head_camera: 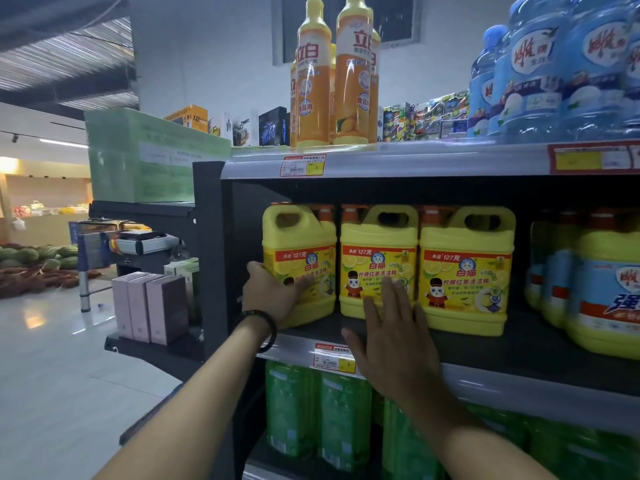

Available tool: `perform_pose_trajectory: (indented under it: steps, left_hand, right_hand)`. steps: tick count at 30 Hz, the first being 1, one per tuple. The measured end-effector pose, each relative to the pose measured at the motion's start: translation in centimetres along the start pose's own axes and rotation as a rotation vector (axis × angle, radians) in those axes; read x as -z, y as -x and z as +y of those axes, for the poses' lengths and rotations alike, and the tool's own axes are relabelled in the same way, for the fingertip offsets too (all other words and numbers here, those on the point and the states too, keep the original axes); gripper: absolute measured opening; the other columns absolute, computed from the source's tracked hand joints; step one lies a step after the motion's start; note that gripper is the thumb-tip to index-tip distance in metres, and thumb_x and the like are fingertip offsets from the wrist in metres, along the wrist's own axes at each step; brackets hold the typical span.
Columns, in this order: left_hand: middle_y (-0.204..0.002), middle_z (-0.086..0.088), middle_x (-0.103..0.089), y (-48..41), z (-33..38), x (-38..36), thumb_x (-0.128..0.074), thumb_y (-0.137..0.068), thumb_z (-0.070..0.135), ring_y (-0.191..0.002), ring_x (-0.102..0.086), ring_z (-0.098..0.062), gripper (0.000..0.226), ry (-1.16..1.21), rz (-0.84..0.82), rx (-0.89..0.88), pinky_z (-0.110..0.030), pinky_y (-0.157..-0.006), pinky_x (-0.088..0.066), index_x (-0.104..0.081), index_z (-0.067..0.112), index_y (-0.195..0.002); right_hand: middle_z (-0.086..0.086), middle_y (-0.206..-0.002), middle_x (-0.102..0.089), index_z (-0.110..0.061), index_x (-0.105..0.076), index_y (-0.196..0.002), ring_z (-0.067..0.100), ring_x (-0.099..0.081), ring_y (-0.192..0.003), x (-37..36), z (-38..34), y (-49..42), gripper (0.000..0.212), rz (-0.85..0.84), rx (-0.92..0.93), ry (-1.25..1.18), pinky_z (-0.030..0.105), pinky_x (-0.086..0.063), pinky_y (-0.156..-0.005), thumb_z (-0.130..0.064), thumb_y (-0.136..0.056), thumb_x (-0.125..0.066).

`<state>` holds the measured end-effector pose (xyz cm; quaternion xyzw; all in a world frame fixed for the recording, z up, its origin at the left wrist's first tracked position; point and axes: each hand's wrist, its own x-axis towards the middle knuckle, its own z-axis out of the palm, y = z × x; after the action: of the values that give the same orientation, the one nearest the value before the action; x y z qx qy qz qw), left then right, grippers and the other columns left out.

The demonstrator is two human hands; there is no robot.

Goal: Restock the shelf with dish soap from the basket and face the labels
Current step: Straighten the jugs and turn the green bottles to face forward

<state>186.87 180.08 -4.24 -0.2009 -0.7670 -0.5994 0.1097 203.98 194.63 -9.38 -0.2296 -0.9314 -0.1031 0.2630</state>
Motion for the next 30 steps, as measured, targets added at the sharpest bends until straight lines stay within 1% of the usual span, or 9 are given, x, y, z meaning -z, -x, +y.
perform_pose_trajectory:
  steps: [4, 6, 8, 11, 15, 20, 23, 27, 30]
  left_hand:
    - [-0.120, -0.012, -0.057, 3.3, 1.2, -2.0, -0.073, -0.078, 0.052, -0.103, -0.065, -0.040, 0.072, -0.369, 0.257, -0.089, -0.051, -0.085, -0.055, -0.034, 0.014, -0.125]
    - [-0.117, -0.014, -0.054, 4.5, 1.3, -3.3, -0.067, -0.078, 0.046, -0.100, -0.062, -0.040, 0.070, -0.543, 0.340, -0.157, -0.048, -0.079, -0.055, -0.037, 0.008, -0.129]
    - [-0.116, -0.012, -0.048, 5.3, 1.3, -4.2, -0.073, -0.075, 0.044, -0.100, -0.058, -0.035, 0.072, -0.534, 0.340, -0.239, -0.045, -0.073, -0.058, -0.039, 0.009, -0.128]
    - [-0.122, -0.009, -0.039, 5.7, 1.3, -5.4, -0.080, -0.075, 0.045, -0.108, -0.050, -0.030, 0.078, -0.437, 0.278, -0.335, -0.045, -0.079, -0.059, -0.037, 0.011, -0.131]
    - [-0.128, -0.007, -0.033, 6.0, 2.0, -6.6, -0.074, -0.080, 0.038, -0.110, -0.044, -0.028, 0.069, -0.234, 0.164, -0.447, -0.051, -0.094, -0.054, -0.034, 0.015, -0.132]
    - [-0.147, -0.008, -0.032, 3.4, 2.8, -4.7, -0.089, -0.063, 0.059, -0.124, -0.053, -0.035, 0.120, -0.147, 0.028, -0.309, -0.052, -0.100, -0.054, -0.015, 0.030, -0.154]
    - [-0.149, 0.000, -0.042, 1.2, 2.6, -3.0, -0.094, -0.045, 0.070, -0.134, -0.042, -0.026, 0.143, -0.126, -0.105, -0.210, -0.051, -0.113, -0.042, -0.010, 0.037, -0.156]
    - [-0.145, 0.000, -0.047, -0.5, 2.4, -2.1, -0.103, -0.052, 0.040, -0.132, -0.053, -0.023, 0.149, 0.117, -0.367, -0.077, -0.055, -0.117, -0.043, 0.006, 0.039, -0.154]
    - [-0.143, -0.001, -0.047, -0.2, 2.4, -3.1, -0.102, -0.046, 0.042, -0.129, -0.056, -0.022, 0.147, 0.118, -0.295, -0.092, -0.049, -0.113, -0.048, 0.001, 0.039, -0.151]
  right_hand:
    - [0.022, -0.179, 0.004, -0.017, -0.029, -0.169, 0.041, 0.002, -0.166, 0.1, 0.0, 0.1, 0.094, -0.002, -0.004, -0.007, 0.063, -0.019, -0.130, -0.078, -0.100, -0.009]
    - [0.023, -0.178, 0.001, -0.016, -0.034, -0.167, 0.042, -0.001, -0.166, 0.1, -0.1, 0.2, 0.094, 0.007, -0.007, -0.006, 0.063, -0.021, -0.129, -0.077, -0.100, -0.010]
    - [0.024, -0.178, 0.000, -0.016, -0.038, -0.165, 0.042, -0.001, -0.166, 0.1, -0.1, 0.2, 0.092, 0.002, -0.004, 0.002, 0.063, -0.022, -0.128, -0.076, -0.101, -0.011]
    - [0.025, -0.178, -0.004, -0.015, -0.044, -0.162, 0.043, -0.004, -0.166, 0.2, -0.1, 0.2, 0.089, 0.010, -0.008, 0.007, 0.064, -0.026, -0.126, -0.074, -0.101, -0.016]
    - [0.025, -0.178, 0.005, -0.014, -0.034, -0.166, 0.044, 0.003, -0.166, -0.1, 0.0, 0.1, 0.089, -0.004, 0.010, 0.012, 0.065, -0.023, -0.127, -0.074, -0.102, -0.019]
    - [0.024, -0.178, 0.000, -0.017, -0.040, -0.162, 0.043, 0.002, -0.166, -0.1, 0.0, 0.1, 0.087, 0.006, 0.006, -0.018, 0.064, -0.022, -0.128, -0.076, -0.103, -0.016]
    - [0.026, -0.177, -0.008, -0.014, -0.047, -0.157, 0.044, -0.005, -0.165, 0.0, 0.0, 0.1, 0.087, 0.030, 0.006, -0.021, 0.066, -0.027, -0.125, -0.075, -0.103, -0.017]
    - [0.027, -0.177, -0.013, -0.013, -0.052, -0.154, 0.045, -0.009, -0.165, -0.1, 0.0, 0.2, 0.086, 0.036, 0.009, -0.017, 0.066, -0.030, -0.123, -0.073, -0.103, -0.019]
    - [0.027, -0.175, -0.018, -0.012, -0.057, -0.150, 0.045, -0.014, -0.164, -0.3, 0.0, 0.1, 0.085, 0.048, 0.003, -0.015, 0.066, -0.032, -0.122, -0.073, -0.102, -0.021]
